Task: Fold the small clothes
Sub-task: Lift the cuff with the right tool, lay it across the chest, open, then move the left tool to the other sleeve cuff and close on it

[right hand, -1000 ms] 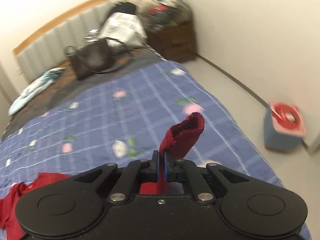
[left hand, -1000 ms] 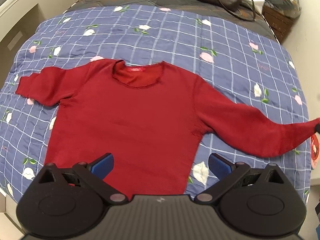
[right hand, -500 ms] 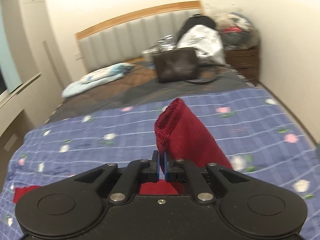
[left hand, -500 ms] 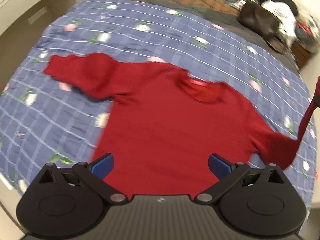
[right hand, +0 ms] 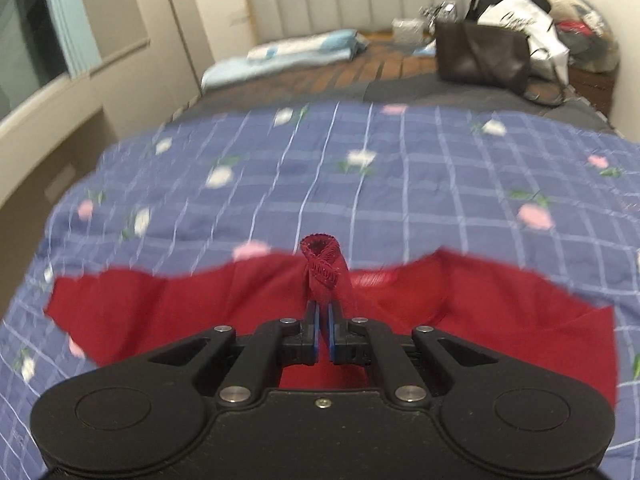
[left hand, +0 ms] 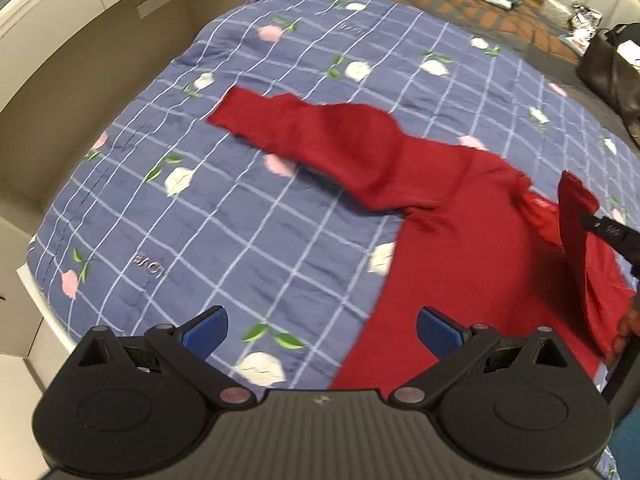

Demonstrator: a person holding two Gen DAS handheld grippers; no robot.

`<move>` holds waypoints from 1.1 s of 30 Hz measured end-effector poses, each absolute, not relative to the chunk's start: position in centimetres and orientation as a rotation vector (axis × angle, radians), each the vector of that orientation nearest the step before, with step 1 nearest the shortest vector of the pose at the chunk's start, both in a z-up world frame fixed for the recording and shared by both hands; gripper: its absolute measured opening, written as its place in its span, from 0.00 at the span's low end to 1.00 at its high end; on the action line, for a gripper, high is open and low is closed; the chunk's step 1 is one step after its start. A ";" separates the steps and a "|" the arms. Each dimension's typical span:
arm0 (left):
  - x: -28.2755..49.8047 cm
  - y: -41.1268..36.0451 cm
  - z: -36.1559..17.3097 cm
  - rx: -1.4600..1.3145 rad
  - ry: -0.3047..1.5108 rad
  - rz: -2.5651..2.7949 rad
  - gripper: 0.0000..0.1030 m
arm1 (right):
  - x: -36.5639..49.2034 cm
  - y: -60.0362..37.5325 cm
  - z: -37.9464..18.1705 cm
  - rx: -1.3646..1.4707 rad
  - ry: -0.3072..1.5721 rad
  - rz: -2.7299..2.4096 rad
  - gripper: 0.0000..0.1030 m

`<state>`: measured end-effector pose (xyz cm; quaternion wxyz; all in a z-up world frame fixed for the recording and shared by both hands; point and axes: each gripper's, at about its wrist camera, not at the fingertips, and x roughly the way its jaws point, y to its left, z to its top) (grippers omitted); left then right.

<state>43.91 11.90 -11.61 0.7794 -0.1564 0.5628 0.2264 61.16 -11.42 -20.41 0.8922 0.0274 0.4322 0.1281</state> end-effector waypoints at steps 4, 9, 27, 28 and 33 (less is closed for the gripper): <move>43.8 13.3 -11.9 -0.338 1.220 0.492 1.00 | 61.1 -9.9 -22.3 0.030 0.952 0.275 0.06; 44.3 14.1 -11.4 -0.335 1.197 0.480 1.00 | 60.9 -8.7 -23.6 0.005 1.046 0.305 0.25; 51.6 30.2 -19.1 -0.561 1.040 0.630 1.00 | 49.0 -13.0 -17.6 0.040 1.198 0.212 0.95; 52.1 31.7 -19.9 -0.577 1.021 0.654 1.00 | 48.4 -13.1 -17.8 0.045 1.219 0.200 0.94; 55.5 38.1 -24.0 -0.656 1.007 0.746 0.99 | 46.2 -13.2 -18.9 0.074 1.306 0.144 0.95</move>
